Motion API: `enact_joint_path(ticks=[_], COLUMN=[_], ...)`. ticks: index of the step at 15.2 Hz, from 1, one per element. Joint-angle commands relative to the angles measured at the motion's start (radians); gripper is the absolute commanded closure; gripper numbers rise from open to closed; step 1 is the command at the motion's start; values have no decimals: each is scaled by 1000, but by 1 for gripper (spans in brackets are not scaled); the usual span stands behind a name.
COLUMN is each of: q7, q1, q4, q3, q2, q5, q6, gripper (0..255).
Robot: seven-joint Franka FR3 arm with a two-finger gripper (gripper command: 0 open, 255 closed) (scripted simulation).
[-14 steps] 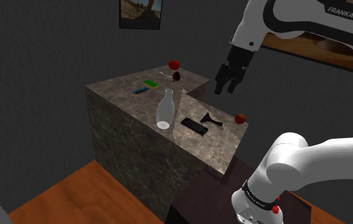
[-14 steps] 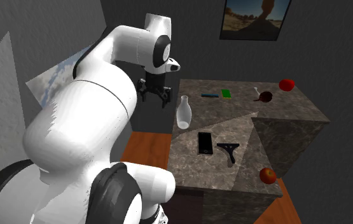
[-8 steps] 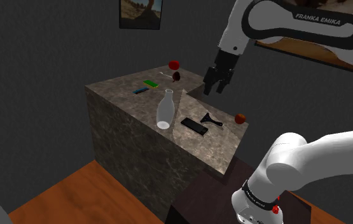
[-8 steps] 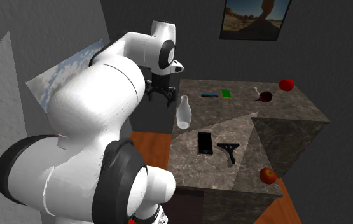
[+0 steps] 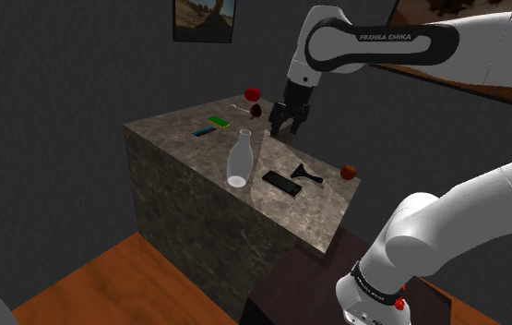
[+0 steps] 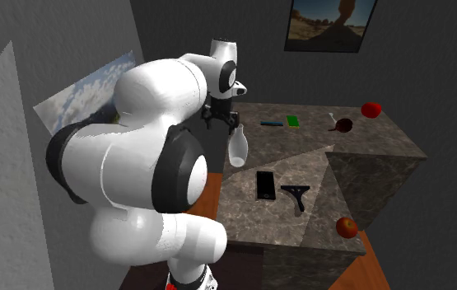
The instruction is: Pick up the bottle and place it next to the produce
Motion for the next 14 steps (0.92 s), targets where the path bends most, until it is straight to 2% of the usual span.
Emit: enact_joint_path(ticks=[1, 8, 14], q7=[-3, -24, -37], q1=[-1, -10, -19], q4=[35, 189, 372], q3=[0, -12, -22], q2=[73, 327, 551], q5=[-7, -32, -48], q6=[43, 157, 209], gripper=[0, 0, 0])
